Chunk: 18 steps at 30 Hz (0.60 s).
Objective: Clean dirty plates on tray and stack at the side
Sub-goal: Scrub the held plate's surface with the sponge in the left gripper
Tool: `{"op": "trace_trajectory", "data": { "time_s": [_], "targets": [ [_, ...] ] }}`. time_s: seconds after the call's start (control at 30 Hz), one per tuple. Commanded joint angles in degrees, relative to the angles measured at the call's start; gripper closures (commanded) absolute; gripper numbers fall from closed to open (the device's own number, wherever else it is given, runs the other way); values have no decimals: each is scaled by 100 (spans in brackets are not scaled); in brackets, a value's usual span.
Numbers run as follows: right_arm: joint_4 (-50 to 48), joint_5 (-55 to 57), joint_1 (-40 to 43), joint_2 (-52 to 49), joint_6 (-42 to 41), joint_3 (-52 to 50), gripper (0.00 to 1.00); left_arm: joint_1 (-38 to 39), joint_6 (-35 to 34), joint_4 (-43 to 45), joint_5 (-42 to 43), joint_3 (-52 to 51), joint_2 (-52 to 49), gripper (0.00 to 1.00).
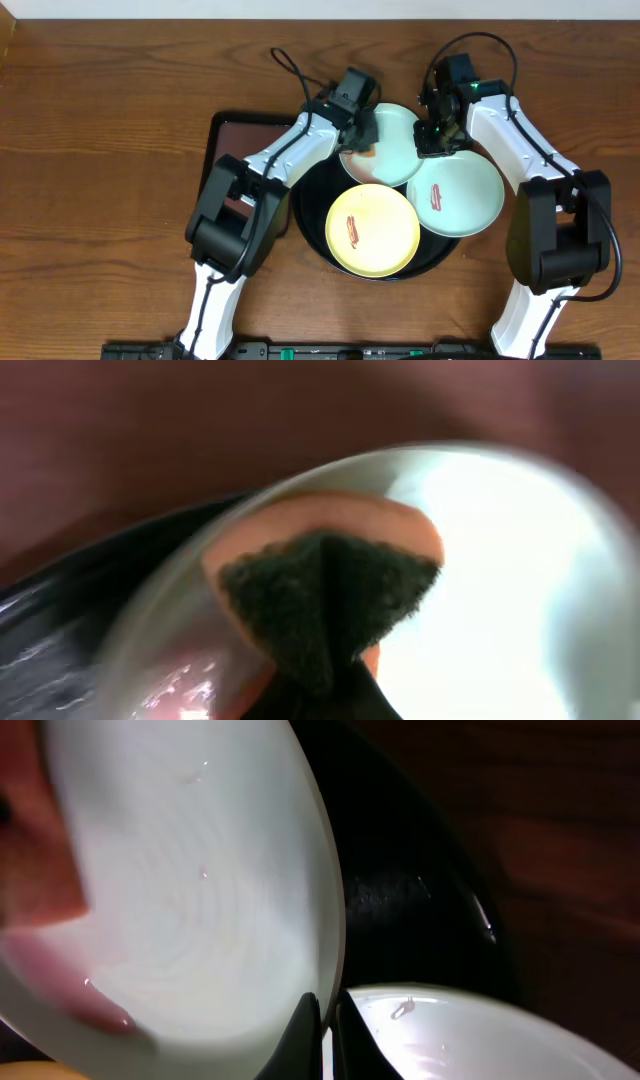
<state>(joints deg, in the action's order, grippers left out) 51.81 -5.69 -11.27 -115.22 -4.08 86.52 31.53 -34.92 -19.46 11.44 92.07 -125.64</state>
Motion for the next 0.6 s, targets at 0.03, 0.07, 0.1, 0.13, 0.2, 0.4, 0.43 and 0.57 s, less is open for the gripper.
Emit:
{"op": "trace_trajectory", "data": {
  "time_s": [0.03,0.07,0.1,0.13,0.2,0.4,0.43,0.57],
  "targets": [
    [50,-28,-74,83,138,-26,99,339,-424,289,505,26,-92,92],
    [50,-28,-74,83,138,-26,99,389,-420,282,507,26,-92,93],
    [52,-31,-72,83,138,-26,99,413,-417,260,507,26,-92,93],
    [52,-28,-74,83,138,-26,99,431,-402,216,505,26,-92,93],
    [52,-28,-72,83,138,-26,99,420,-372,66,492,26,-92,93],
    [61,-31,-72,83,136,-26,99,101,-101,-824,74,26,-92,93],
    [66,-31,-72,83,136,-26,99,44,35,-946,-7,26,-92,93],
    [72,-28,-72,83,138,-26,99,-201,234,-1615,-706,31,-90,93]
  ]
}}
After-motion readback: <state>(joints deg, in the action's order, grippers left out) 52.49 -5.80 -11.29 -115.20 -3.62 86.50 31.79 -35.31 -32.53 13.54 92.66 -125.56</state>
